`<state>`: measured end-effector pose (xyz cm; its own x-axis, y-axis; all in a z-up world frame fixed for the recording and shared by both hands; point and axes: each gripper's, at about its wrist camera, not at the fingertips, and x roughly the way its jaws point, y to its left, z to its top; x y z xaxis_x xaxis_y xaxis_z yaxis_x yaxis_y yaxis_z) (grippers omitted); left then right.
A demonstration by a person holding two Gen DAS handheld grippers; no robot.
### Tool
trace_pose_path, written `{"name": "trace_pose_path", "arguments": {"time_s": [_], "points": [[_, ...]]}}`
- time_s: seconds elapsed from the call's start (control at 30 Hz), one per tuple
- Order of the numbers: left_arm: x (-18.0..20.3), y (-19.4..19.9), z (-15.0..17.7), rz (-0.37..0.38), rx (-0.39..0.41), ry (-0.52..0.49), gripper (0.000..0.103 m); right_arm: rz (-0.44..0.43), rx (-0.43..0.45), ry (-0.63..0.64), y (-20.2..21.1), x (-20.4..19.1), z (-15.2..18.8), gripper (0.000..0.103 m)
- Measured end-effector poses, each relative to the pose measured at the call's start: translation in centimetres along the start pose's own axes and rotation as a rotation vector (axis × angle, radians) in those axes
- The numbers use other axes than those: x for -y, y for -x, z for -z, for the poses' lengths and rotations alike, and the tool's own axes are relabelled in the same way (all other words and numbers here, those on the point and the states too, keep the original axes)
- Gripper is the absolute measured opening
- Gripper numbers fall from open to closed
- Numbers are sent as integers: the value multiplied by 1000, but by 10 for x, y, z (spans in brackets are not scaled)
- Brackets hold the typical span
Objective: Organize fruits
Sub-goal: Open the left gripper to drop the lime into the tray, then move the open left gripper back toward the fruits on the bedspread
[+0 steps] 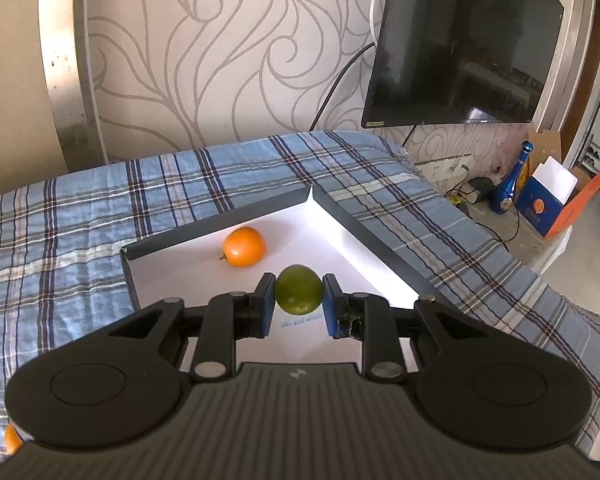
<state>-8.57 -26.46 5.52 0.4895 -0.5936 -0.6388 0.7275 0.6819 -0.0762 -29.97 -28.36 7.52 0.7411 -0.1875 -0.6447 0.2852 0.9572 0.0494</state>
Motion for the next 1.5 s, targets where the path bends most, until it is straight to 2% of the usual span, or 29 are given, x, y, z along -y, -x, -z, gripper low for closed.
{"name": "trace_pose_path", "arguments": {"time_s": [0.3, 0.7, 0.83, 1.0, 1.13, 1.5], "points": [[2, -11, -2, -24, -28, -4, 29, -11, 1, 7, 1, -2, -1, 26], [5, 1, -4, -29, -8, -19, 30, -17, 13, 3, 3, -5, 0, 26], [3, 8, -3, -39, -3, -15, 42, -18, 18, -5, 4, -6, 0, 26], [0, 20, -2, -44, 12, -16, 45, -16, 25, -23, 5, -7, 0, 26], [-3, 31, 1, -55, 20, -15, 52, -16, 32, -37, 6, -9, 1, 26], [-14, 62, 9, -78, 37, 9, 64, -44, 41, -46, 6, -23, 3, 26]]}}
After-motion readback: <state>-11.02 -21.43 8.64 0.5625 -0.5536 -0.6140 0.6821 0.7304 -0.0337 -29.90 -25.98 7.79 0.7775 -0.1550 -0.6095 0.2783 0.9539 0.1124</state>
